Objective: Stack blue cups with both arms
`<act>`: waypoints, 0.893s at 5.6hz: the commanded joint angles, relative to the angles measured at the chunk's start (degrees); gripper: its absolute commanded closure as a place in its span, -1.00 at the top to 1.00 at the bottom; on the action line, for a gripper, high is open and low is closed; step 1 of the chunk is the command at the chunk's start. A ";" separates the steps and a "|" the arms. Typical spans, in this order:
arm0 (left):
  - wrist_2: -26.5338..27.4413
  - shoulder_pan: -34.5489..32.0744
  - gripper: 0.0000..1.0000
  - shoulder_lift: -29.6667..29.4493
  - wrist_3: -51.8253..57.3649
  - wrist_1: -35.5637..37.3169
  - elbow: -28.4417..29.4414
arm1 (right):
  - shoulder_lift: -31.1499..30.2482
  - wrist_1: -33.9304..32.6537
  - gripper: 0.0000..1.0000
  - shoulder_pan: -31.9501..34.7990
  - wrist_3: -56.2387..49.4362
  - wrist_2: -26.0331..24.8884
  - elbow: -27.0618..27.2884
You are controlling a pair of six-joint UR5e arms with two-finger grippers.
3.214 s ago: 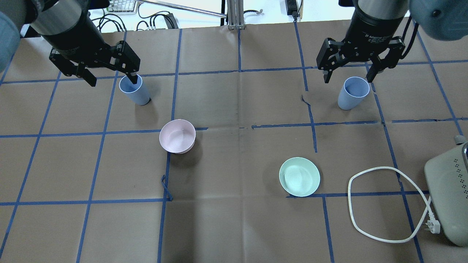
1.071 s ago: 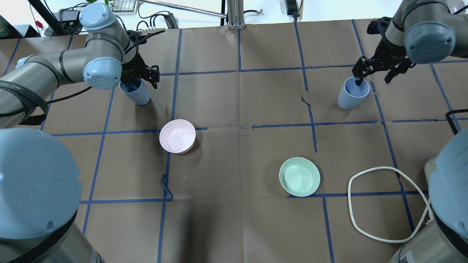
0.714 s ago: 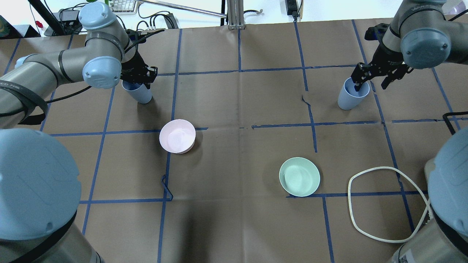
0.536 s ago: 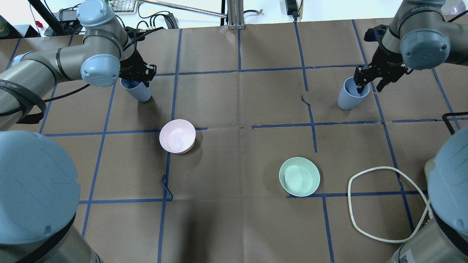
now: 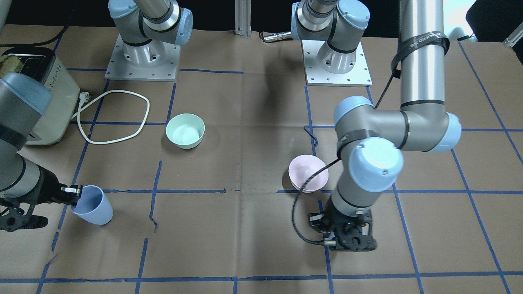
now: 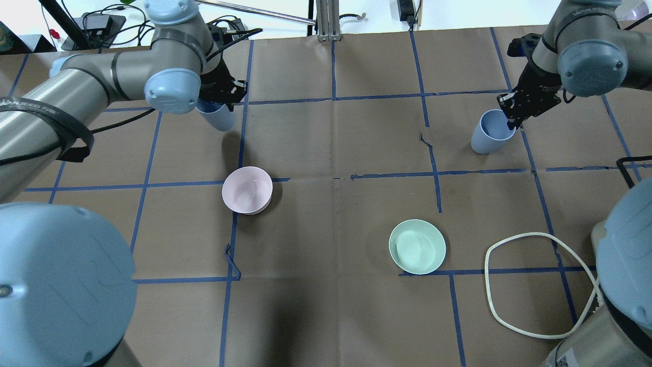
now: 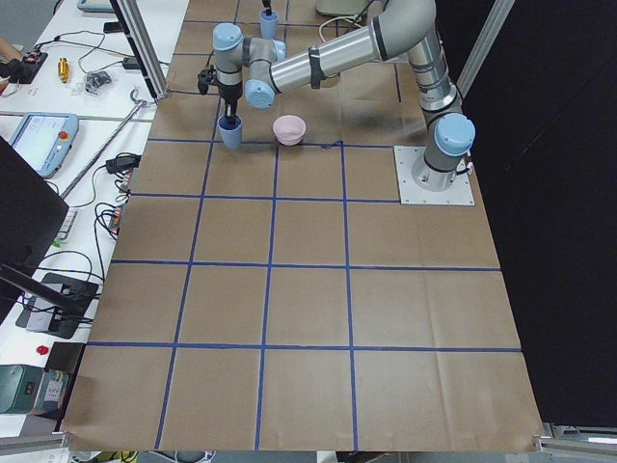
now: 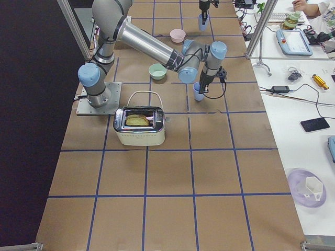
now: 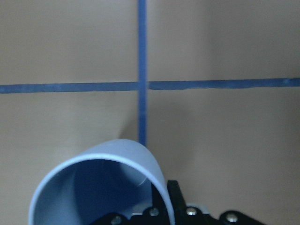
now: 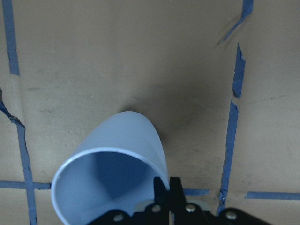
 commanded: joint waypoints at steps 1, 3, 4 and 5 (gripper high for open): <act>-0.26 -10.62 -0.99 -4.24 -13.43 0.57 6.11 | -1.94 6.42 -0.86 0.25 0.20 -0.20 -7.22; 0.35 -16.72 -0.98 -8.56 -14.62 0.92 10.80 | -6.59 25.64 -0.84 0.77 3.89 -0.03 -17.44; 0.26 -16.74 -0.79 -8.49 -13.66 0.31 10.11 | -8.96 29.03 -0.83 0.77 3.90 -0.03 -18.00; 0.26 -16.83 0.92 -8.48 -13.48 0.31 9.06 | -8.73 29.24 -0.82 0.77 3.98 0.06 -17.91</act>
